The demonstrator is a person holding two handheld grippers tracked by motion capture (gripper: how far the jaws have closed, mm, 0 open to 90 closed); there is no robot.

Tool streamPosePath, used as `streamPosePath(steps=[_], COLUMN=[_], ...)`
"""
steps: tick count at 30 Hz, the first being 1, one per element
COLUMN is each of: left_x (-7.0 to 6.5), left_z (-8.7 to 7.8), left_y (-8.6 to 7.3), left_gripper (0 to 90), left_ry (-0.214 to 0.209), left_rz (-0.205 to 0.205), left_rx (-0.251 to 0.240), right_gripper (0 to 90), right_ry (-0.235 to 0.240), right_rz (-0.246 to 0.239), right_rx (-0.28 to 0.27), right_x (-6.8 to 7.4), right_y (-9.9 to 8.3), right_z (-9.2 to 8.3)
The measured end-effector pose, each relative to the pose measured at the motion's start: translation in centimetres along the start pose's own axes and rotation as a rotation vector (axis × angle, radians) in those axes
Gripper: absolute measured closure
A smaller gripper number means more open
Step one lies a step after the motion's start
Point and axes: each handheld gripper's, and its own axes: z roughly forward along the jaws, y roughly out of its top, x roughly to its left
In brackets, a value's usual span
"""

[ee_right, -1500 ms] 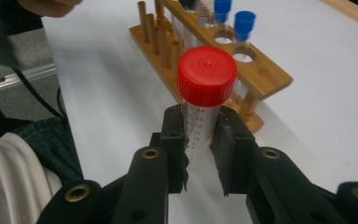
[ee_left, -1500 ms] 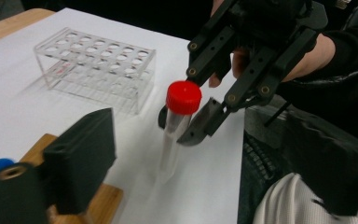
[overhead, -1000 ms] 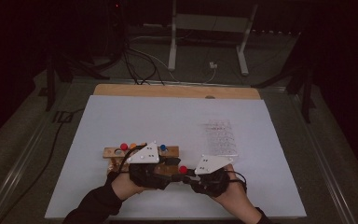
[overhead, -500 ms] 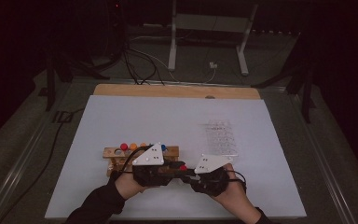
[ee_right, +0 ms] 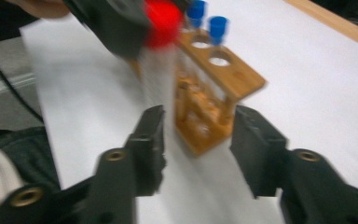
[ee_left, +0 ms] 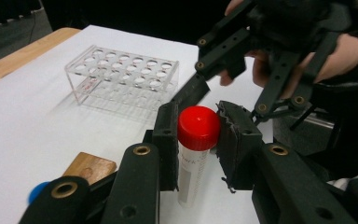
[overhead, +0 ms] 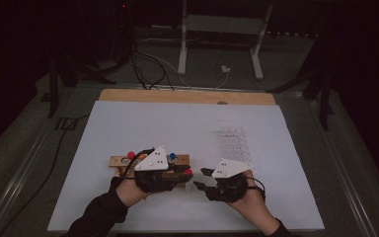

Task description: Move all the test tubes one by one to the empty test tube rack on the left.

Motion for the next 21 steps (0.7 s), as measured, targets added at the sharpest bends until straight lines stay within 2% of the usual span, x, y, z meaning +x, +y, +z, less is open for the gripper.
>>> streamPosePath(steps=[4, 6, 8, 9, 11, 14, 21], left_x=[0.3, 0.4, 0.5, 0.6, 0.7, 1.0, 1.6], left_z=[-1.4, -2.1, -3.0, -3.5, -4.5, -6.0, -9.5], left_y=[0.6, 0.9, 1.2, 1.4, 1.6, 1.9, 2.3], left_gripper=[71.4, 71.4, 71.4, 71.4, 71.4, 71.4, 71.4], left_ry=[0.023, 0.044, 0.063, 0.074, 0.096, 0.135, 0.234], left_rz=[0.005, 0.007, 0.013, 0.012, 0.012, 0.009, -0.006], left_rx=[0.002, -0.004, -0.009, -0.018, -0.021, -0.024, -0.054], right_gripper=[31.1, 28.3, 16.0, 12.5, 0.2, 0.1, 0.1], right_ry=[0.009, 0.005, -0.011, -0.01, 0.029, 0.02, 0.001], right_rz=[0.043, 0.062, 0.084, 0.093, 0.094, 0.111, 0.116], right_rx=[-0.004, -0.012, -0.037, -0.031, -0.045, -0.047, -0.05], right_x=[-1.1, -1.4, -1.5, -1.6, -1.8, -2.0, -2.2], right_y=[-0.3, -0.3, -0.5, -0.4, -0.6, -0.6, -0.7], right_z=[-0.3, -0.3, -0.4, -0.4, -0.6, -0.6, -0.5])
